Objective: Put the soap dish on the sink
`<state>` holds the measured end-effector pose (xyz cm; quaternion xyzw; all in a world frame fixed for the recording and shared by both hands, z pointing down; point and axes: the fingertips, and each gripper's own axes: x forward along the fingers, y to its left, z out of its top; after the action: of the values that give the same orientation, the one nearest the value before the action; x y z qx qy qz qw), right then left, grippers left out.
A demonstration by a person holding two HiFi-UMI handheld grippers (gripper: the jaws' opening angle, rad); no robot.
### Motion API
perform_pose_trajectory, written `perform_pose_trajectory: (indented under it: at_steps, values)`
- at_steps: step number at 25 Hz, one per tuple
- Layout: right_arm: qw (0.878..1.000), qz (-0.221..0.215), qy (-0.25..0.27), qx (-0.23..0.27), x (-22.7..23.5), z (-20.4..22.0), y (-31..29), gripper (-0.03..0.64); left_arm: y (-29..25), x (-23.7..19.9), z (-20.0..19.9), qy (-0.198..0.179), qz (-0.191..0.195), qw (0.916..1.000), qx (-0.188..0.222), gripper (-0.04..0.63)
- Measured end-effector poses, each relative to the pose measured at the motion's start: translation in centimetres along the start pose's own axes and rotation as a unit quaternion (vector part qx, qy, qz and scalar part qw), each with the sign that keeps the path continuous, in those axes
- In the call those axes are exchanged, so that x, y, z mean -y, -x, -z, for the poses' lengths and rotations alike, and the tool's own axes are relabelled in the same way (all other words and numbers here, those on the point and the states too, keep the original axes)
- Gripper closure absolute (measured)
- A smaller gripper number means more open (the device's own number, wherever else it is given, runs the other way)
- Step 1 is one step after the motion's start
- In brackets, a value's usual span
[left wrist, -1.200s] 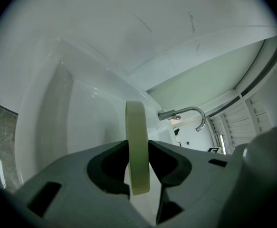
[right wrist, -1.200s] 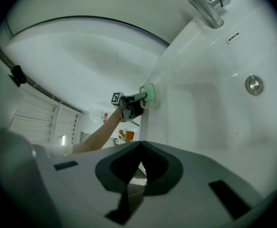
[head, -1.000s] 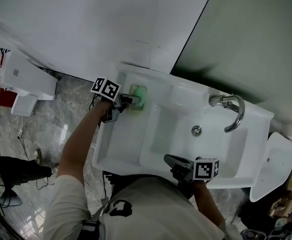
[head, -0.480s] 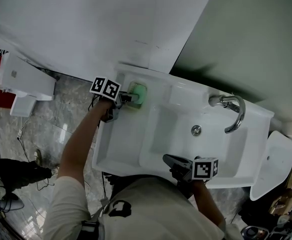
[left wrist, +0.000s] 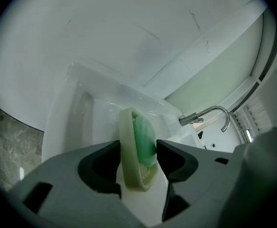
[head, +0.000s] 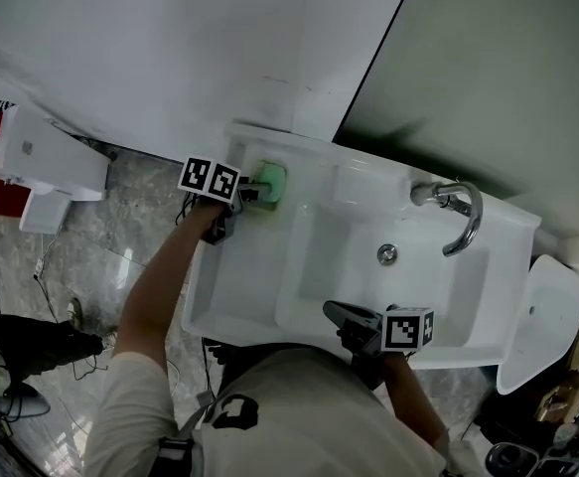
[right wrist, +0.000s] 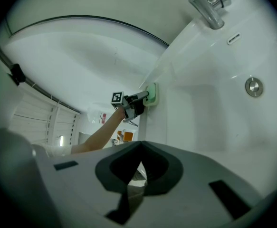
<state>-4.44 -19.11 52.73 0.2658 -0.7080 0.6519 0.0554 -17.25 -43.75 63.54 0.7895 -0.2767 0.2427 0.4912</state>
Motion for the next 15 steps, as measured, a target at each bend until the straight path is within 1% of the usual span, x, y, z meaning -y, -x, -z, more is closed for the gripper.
perform_pose_trajectory:
  at_steps: [5,15]
  values:
    - [1.000,0.000,0.001,0.003,-0.24,0.06,0.22,0.607,0.31,-0.13,-0.05,-0.010,-0.021,0.9997,0.004,0.344]
    - [1.000,0.001,0.001,0.003,-0.18,-0.01,0.18,0.607,0.14,-0.38,0.09,-0.007,-0.028,0.9996,0.007,0.342]
